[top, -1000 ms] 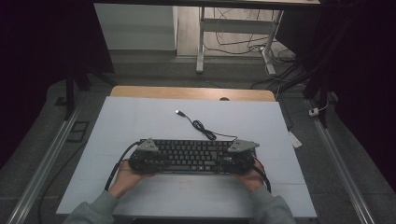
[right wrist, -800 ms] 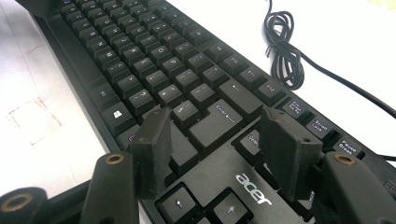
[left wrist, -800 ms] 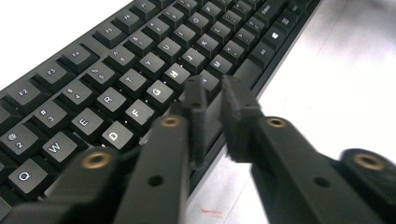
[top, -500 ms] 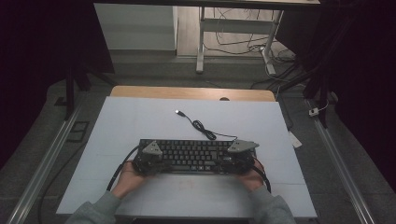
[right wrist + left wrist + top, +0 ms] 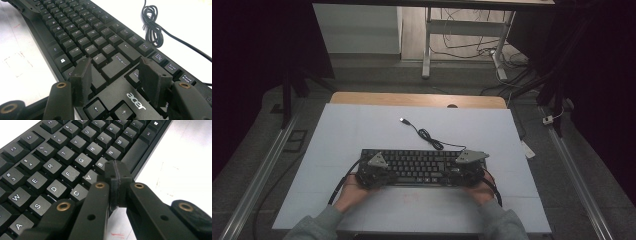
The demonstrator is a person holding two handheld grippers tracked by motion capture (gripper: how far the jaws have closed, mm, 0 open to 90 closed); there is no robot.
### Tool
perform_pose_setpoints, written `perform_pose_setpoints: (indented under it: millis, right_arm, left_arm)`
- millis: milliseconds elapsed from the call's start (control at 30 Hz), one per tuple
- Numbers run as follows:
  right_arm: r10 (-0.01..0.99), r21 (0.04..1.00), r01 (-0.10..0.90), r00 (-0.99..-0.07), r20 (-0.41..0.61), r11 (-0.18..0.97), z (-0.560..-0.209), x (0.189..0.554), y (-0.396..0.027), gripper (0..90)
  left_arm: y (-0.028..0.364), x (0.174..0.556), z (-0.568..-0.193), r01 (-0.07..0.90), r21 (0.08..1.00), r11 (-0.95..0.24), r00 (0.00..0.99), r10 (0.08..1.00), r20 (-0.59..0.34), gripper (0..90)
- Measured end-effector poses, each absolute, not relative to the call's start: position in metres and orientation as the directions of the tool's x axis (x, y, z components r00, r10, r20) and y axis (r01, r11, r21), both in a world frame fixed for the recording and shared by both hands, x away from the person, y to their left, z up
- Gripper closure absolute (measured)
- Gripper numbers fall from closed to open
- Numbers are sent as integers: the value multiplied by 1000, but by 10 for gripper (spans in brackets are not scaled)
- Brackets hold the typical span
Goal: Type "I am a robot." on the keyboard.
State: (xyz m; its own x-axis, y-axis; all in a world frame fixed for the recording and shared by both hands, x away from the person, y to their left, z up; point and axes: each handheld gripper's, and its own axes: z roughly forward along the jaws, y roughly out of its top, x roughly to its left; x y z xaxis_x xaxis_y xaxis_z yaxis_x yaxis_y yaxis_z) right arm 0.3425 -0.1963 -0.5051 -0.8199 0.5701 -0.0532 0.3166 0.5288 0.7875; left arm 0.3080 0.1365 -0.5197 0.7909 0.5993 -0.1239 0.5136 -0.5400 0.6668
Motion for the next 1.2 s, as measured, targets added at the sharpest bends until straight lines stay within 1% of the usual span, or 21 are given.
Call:
perform_pose_setpoints:
  millis: [167, 400, 600, 800, 900, 1067, 1200]
  right_arm:
    - [569, 787, 317, -820, -52, 529, -505, 343, -196, 444]
    - [569, 788, 316, -820, -53, 529, -505, 342, -196, 443]
    - [571, 789, 317, -819, -53, 527, -505, 343, -197, 443]
    - [572, 789, 316, -819, -53, 526, -504, 343, -198, 443]
    - [571, 789, 315, -819, -54, 527, -504, 343, -198, 443]
    - [574, 788, 319, -817, -53, 527, -504, 343, -198, 443]
    - [575, 788, 316, -816, -58, 529, -504, 343, -198, 443]
  left_arm:
    - [136, 308, -520, 513, 664, -544, 792, 598, -122, 888]
    - [136, 307, -519, 502, 660, -559, 791, 606, -89, 888]
    - [149, 307, -508, 500, 716, -487, 773, 624, -115, 888]
    - [165, 308, -500, 517, 747, -419, 740, 657, -144, 874]
    - [171, 309, -498, 522, 758, -392, 726, 670, -154, 827]
    - [176, 310, -498, 537, 763, -359, 693, 703, -158, 649]
    - [180, 311, -498, 547, 764, -342, 673, 723, -159, 560]
